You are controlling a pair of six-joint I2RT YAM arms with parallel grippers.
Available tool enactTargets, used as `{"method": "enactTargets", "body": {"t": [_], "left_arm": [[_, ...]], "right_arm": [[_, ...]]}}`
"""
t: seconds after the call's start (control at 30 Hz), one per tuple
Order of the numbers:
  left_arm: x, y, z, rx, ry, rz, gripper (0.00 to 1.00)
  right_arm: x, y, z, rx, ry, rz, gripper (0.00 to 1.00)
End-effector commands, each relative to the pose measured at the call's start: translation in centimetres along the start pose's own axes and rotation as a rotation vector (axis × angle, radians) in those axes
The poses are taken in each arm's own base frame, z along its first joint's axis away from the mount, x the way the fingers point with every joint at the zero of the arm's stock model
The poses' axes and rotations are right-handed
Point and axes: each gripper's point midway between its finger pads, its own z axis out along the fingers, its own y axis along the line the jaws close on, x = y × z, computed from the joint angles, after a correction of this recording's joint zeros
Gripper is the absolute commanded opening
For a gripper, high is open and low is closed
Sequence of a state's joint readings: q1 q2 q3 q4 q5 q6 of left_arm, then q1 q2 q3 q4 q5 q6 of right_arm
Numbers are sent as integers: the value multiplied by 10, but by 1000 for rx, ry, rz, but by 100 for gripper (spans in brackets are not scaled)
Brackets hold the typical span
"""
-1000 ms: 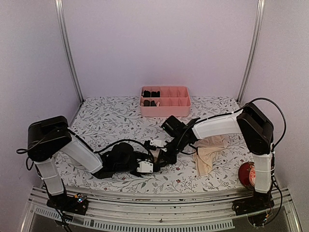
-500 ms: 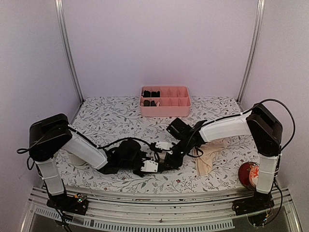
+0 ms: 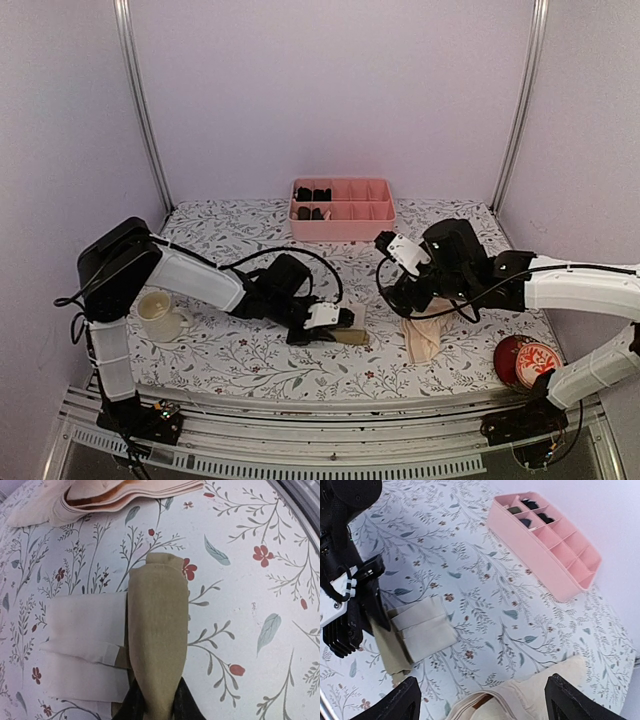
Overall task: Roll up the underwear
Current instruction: Roll the underwear at the center of the board.
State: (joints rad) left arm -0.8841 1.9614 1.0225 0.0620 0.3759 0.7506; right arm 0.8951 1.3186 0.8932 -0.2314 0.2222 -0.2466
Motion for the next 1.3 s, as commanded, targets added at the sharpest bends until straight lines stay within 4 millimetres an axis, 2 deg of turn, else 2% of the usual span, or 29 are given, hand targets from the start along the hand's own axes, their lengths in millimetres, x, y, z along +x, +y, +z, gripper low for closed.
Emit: {"method": "enactTargets", "body": {"t": [0.0, 0.07, 0.2, 0.3, 0.4, 0.47, 0.53, 0.63, 0.87, 1.07, 1.27], "left_arm": [[47, -47, 9, 257, 139, -211, 0], [47, -45, 10, 292, 141, -254, 0], [51, -45, 13, 341, 160, -314, 0], [54, -43, 16, 358, 177, -351, 0], [57, -44, 19, 380, 199, -385, 0], [59, -44, 21, 389, 209, -408, 0], [60, -43, 23, 399, 219, -431, 0], [62, -43, 26, 418, 230, -458, 0], [66, -47, 28, 470, 241, -500, 0], [66, -46, 27, 483, 233, -522, 0], [66, -47, 28, 496, 231, -527, 0]], "right_arm": [[-25, -19, -29, 189, -168, -15, 88], [-42, -5, -48, 205, -278, -66, 88], [-58, 26, -77, 191, -433, -188, 87], [-59, 52, -78, 111, -467, -287, 84], [-53, 77, -63, 25, -433, -368, 81], [-43, 94, -46, -14, -369, -429, 79], [-26, 111, -21, -39, -271, -507, 76], [-3, 130, 5, -59, -153, -606, 70], [47, 137, 53, -19, 64, -727, 65], [69, 126, 76, 4, 151, -735, 60], [80, 112, 94, 59, 210, -722, 56]]}}
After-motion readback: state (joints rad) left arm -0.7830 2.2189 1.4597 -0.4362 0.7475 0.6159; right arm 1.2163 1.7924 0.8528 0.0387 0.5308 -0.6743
